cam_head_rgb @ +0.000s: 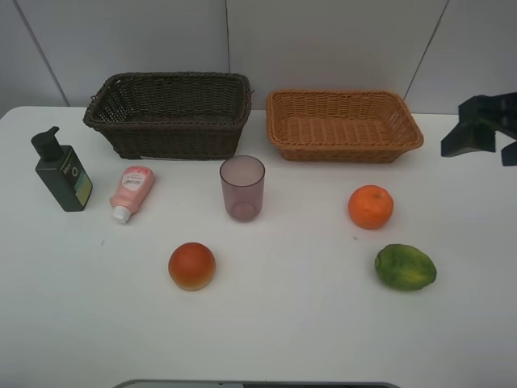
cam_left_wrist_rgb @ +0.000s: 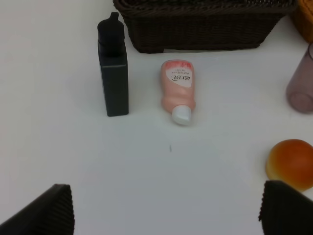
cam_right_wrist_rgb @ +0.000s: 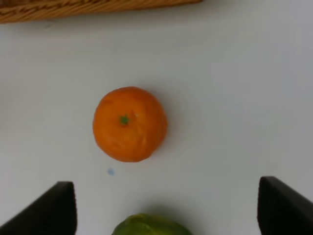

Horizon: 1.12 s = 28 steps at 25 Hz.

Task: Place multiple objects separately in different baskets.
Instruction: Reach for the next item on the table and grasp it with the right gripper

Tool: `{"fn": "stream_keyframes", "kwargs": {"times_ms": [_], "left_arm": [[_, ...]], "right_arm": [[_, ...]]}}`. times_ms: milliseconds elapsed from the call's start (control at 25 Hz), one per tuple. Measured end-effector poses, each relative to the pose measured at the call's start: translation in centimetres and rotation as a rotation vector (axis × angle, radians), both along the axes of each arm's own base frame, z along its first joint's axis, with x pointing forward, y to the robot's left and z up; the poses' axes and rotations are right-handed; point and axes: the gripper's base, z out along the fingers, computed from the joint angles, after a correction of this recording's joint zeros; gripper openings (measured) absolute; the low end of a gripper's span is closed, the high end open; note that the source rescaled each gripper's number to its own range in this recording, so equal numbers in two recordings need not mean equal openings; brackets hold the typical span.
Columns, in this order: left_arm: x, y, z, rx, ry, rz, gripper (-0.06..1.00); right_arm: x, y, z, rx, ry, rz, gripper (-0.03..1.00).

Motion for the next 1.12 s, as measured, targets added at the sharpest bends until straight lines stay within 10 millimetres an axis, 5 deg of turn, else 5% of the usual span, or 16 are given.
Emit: {"fn": "stream_keyframes", "kwargs": {"times_ms": [360,680,1120], "left_arm": [[0.0,0.0,0.0,0.000,0.000,0.000,0.98],[0.0,0.0,0.0,0.000,0.000,0.000,0.98],[0.0,0.0,0.0,0.000,0.000,0.000,0.98]], "right_arm": [[6.2,4.3,-3.5,-0.020,0.162,0.068,0.56],[10.6,6.1,-5.8,-0.092,0.313,-0.001,0.88],[12.8,6.7,-10.6,-0.086,0.391,-0.112,0.92]]}}
